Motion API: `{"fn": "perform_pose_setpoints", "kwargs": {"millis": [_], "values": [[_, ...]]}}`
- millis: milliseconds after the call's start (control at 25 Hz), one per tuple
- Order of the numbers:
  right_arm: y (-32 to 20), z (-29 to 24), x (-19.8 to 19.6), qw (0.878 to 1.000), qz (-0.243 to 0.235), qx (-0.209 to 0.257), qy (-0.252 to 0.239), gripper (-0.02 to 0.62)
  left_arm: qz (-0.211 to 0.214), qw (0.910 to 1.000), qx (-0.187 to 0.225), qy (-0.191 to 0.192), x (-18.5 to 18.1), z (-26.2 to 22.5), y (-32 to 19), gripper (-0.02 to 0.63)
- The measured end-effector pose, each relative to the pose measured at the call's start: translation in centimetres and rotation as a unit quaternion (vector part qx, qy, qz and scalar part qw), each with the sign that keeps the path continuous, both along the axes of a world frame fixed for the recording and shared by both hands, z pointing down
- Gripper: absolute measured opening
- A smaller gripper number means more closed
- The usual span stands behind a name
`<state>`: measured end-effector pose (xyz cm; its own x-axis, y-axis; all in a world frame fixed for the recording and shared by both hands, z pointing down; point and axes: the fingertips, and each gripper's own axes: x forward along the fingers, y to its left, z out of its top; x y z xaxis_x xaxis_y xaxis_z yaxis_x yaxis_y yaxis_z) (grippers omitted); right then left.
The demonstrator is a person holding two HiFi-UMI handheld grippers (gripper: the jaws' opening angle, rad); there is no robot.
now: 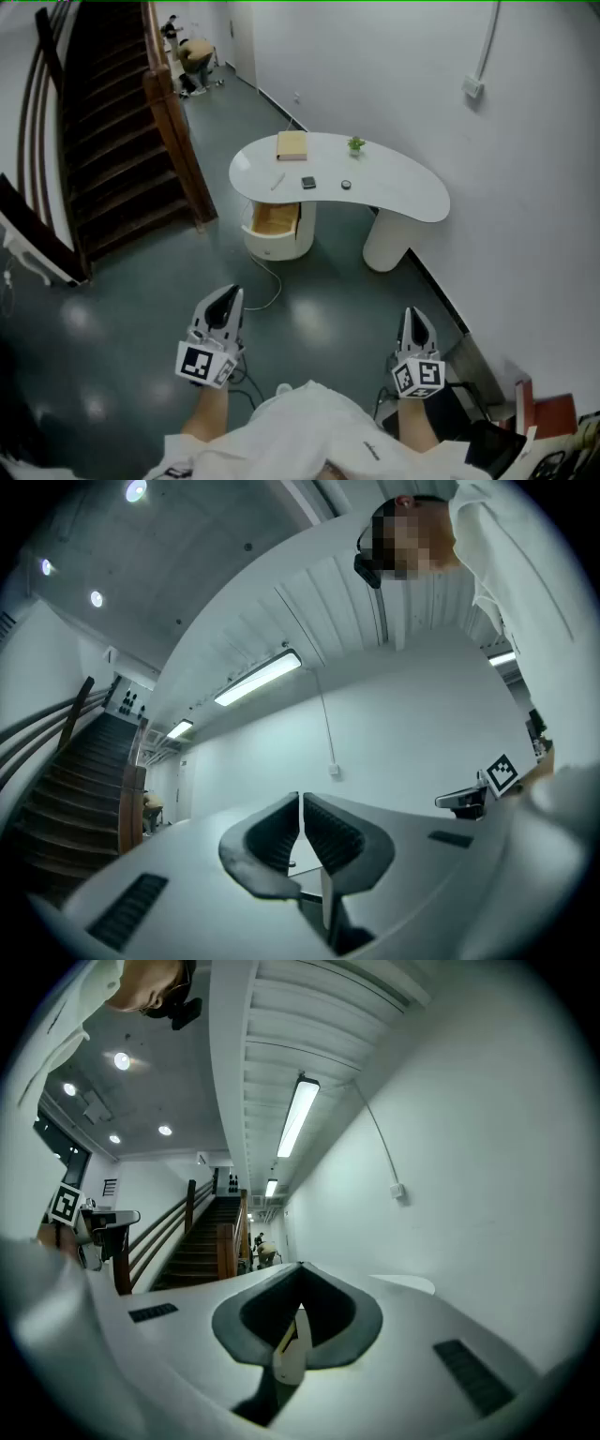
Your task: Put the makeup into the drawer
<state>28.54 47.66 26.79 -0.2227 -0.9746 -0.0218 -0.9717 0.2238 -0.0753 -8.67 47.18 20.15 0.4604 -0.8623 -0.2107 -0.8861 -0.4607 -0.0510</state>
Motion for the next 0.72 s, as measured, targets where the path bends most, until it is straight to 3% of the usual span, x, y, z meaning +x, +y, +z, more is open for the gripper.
{"fn": "perform_pose_setpoints", "kwargs": {"millis": [360,600,680,720], "values": [[0.0,0.3,-0.6,1.000,0.001,-0.003,-0.001,0.017,0.001,1.0000,0.000,0.002,-0.4,-0.1,-0.3,0.037],[0.1,0.7,-1.9,1.000,-0.016,-0.006,0.005,0.017,-0.002,0.9998,-0.022,0.000,-0.8,1.0,-0.9,0.038],[0.0,0.6,-2.1,1.000,-0.011,-0.005,0.003,0.017,0.004,0.9995,-0.032,-0.002,-0.8,1.5,-1.2,0.058],[0.0,0.5,-2.2,1.000,-0.009,-0.005,0.003,0.017,0.009,0.9992,-0.039,0.000,-0.8,1.8,-1.5,0.118]]}}
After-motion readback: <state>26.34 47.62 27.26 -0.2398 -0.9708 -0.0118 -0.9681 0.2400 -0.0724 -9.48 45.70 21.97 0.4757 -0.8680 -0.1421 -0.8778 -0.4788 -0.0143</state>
